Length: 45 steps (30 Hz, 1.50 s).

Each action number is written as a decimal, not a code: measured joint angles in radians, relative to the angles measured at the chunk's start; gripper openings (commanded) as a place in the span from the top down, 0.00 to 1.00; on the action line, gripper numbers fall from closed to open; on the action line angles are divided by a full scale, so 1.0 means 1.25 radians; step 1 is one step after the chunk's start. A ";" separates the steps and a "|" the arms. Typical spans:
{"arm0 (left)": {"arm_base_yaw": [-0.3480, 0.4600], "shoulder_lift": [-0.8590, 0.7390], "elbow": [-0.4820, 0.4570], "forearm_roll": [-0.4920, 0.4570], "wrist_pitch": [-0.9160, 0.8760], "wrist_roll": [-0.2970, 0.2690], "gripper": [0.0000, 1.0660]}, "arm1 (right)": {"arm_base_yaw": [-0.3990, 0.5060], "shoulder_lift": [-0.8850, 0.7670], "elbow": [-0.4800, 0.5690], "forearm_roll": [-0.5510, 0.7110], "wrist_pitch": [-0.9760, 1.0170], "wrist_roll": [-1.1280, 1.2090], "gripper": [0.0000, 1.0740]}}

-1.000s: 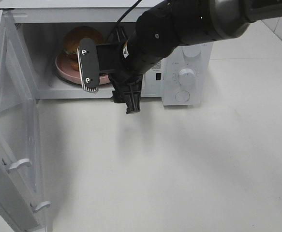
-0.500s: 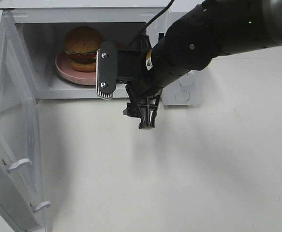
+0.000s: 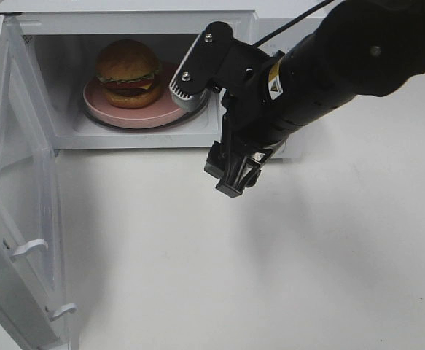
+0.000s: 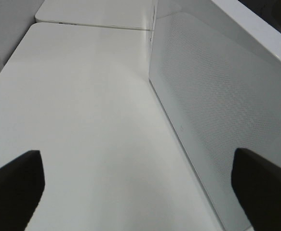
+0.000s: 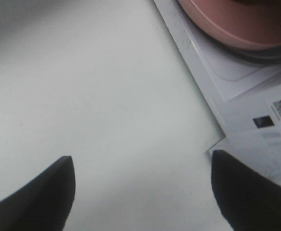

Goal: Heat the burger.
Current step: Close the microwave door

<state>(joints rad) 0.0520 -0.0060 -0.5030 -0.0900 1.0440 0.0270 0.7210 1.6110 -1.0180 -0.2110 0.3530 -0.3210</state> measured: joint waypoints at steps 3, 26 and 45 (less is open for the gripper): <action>0.000 0.000 0.000 0.000 0.000 0.000 0.08 | 0.000 -0.019 0.010 0.000 0.032 0.045 0.31; 0.000 0.000 0.000 0.000 0.000 0.000 0.08 | 0.000 -0.210 0.026 0.006 0.594 0.289 0.33; 0.000 0.000 0.000 0.000 0.000 0.000 0.08 | 0.000 -0.504 0.071 0.044 0.670 0.322 0.34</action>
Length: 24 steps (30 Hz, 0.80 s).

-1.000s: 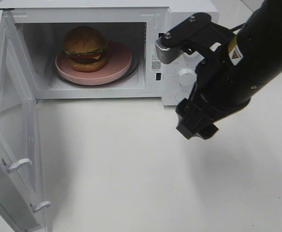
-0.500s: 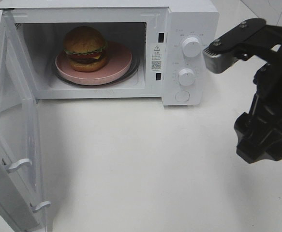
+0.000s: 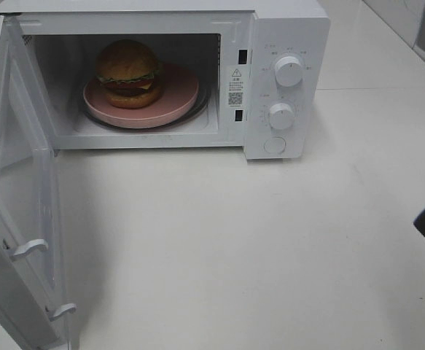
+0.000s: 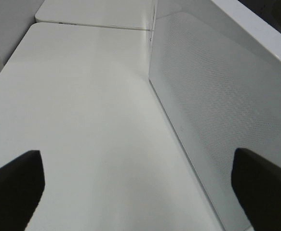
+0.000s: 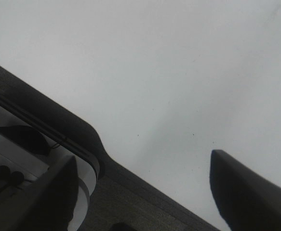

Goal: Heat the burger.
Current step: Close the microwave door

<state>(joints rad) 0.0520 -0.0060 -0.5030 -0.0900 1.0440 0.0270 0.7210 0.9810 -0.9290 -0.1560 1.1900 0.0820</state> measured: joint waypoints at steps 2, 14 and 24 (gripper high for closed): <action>0.000 0.000 0.000 0.000 0.000 0.000 0.08 | 0.000 -0.044 0.036 0.000 0.009 0.000 0.34; 0.000 0.000 0.000 0.000 0.000 0.000 0.08 | -0.100 -0.234 0.163 0.003 0.012 0.006 0.34; 0.000 0.000 0.000 0.000 0.000 0.000 0.08 | -0.290 -0.450 0.240 0.003 0.008 -0.010 0.34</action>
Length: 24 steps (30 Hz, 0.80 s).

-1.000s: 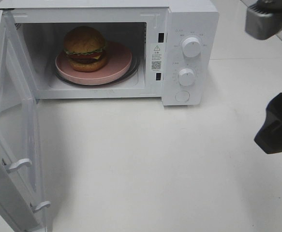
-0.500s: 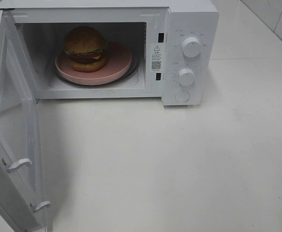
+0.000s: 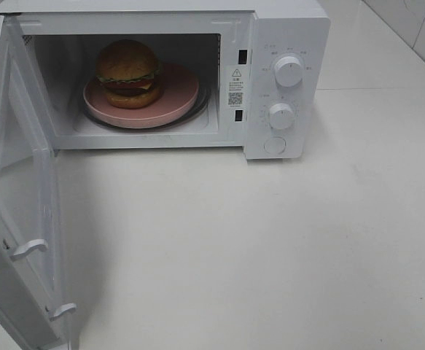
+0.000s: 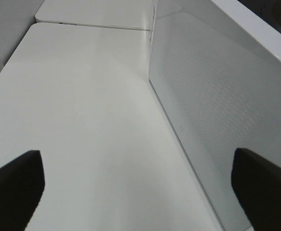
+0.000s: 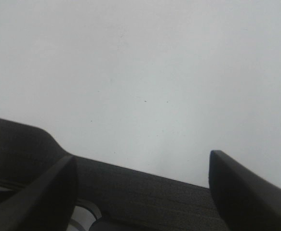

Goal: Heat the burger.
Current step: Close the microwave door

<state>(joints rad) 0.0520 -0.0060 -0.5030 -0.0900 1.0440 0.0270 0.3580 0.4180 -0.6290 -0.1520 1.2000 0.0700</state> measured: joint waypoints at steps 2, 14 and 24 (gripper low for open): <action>0.000 0.000 0.000 0.000 0.000 0.000 0.08 | -0.025 -0.042 0.021 0.000 -0.006 0.002 0.34; 0.000 0.000 0.000 0.000 0.000 0.000 0.08 | -0.146 -0.247 0.082 0.050 -0.144 0.046 0.34; 0.000 0.000 0.000 0.000 0.000 0.000 0.08 | -0.221 -0.338 0.095 0.080 -0.159 0.046 0.34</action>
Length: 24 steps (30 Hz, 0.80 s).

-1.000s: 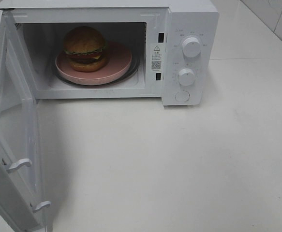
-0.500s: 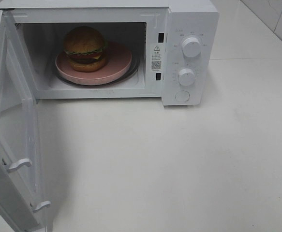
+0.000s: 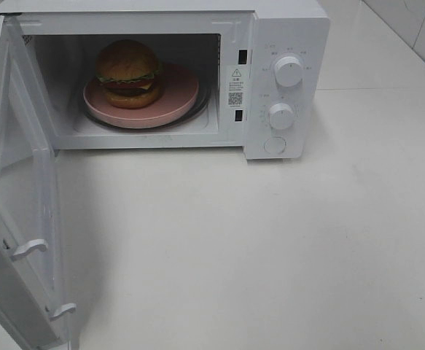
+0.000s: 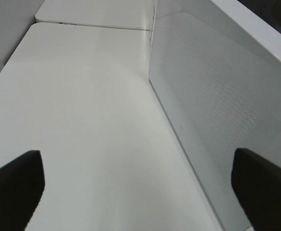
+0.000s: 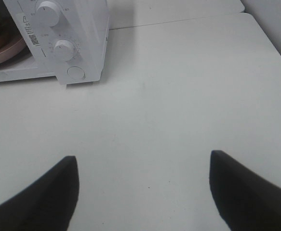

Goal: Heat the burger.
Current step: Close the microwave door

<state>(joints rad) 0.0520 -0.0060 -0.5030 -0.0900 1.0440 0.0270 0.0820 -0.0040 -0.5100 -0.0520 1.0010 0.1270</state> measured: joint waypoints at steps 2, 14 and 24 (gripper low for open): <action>0.000 0.000 0.000 0.000 0.000 0.000 0.08 | -0.004 0.000 0.000 0.000 0.000 0.000 0.34; 0.000 0.000 0.000 0.000 0.000 0.000 0.08 | -0.004 0.000 0.000 0.000 0.000 0.000 0.34; 0.000 0.000 0.000 0.000 0.000 0.000 0.08 | -0.004 0.000 0.000 0.000 0.000 0.000 0.34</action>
<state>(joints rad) 0.0520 -0.0060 -0.5030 -0.0900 1.0440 0.0270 0.0770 -0.0040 -0.5100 -0.0520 1.0010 0.1270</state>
